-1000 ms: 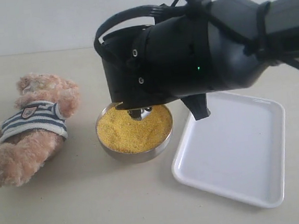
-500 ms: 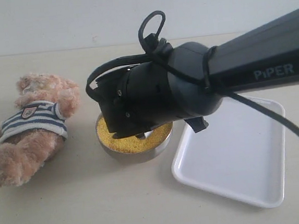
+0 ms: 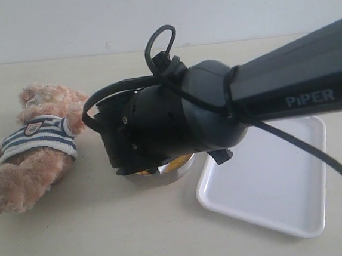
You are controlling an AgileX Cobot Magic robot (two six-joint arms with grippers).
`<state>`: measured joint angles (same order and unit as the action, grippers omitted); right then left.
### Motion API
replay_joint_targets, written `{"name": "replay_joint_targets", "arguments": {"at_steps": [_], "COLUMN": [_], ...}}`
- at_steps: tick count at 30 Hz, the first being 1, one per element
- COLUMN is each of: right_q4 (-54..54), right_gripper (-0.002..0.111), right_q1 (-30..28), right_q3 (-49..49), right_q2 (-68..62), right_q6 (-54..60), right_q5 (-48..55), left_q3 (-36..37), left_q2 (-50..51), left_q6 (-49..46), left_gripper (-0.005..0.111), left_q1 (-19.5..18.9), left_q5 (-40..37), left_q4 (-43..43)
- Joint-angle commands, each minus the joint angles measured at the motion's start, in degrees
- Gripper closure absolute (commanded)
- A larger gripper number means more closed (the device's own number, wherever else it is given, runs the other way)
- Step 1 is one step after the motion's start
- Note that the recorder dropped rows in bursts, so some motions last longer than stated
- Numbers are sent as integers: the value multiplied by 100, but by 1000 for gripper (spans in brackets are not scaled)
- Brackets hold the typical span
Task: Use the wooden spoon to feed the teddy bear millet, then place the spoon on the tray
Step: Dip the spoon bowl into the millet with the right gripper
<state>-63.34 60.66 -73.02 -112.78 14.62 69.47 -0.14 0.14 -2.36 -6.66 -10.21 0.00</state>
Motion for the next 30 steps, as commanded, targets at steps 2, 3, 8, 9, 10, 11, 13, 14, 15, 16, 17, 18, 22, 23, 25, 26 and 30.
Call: {"name": "replay_joint_targets", "arguments": {"at_steps": [2,3,8,9,10,11,13,14,15,16,17,18,22,23,25,26,30], "right_q4": [36,1,-105,-219,-346,-389,-365,-333,-248,-162,-95,-9,112,120,185,299,689], "right_gripper": [109,109,109,109,109,109,109,109,109,109,109,109,109,109,109,109,109], "right_q1": [10,10,15,39,39,39,39,39,39,39,39,39,39,39,39,39,28], "right_q3": [-29,-29,-29,-29,-29,-29,-29,-29,-29,-29,-29,-29,-29,-29,-80,-149,-526], "right_q2": [-3,-51,-415,-484,-517,-516,-501,-486,-486,-476,-476,-476,-476,-476,-476,-476,-476], "right_q6": [61,61,50,-38,-144,-226,-225,-209,-153,-57,24,111,151,127,82,83,156], "right_q5": [49,49,49,49,49,49,49,49,49,49,49,49,49,49,49,49,49], "left_q3": [14,14,14,14,14,14,14,14,14,14,14,14,14,14,14,14,14], "left_q2": [-14,-14,-14,-14,-14,-14,-14,-14,-14,-14,-14,-14,-14,-14,-14,-14,-14], "left_q6": [-22,-22,-22,-22,-22,-22,-22,-22,-22,-22,-22,-22,-22,-22,-22,-22,-22], "left_gripper": [103,103,103,103,103,103,103,103,103,103,103,103,103,103,103,103,103], "left_q1": [0,0,0,0,0,0,0,0,0,0,0,0,121,142,142,142,142], "left_q5": [-14,-14,-14,-14,-14,-14,-14,-14,-14,-14,-14,-14,-14,-14,-14,-14,-14], "left_q4": [0,0,0,0,0,0,0,0,0,0,0,0,0,0,0,0,0]}}
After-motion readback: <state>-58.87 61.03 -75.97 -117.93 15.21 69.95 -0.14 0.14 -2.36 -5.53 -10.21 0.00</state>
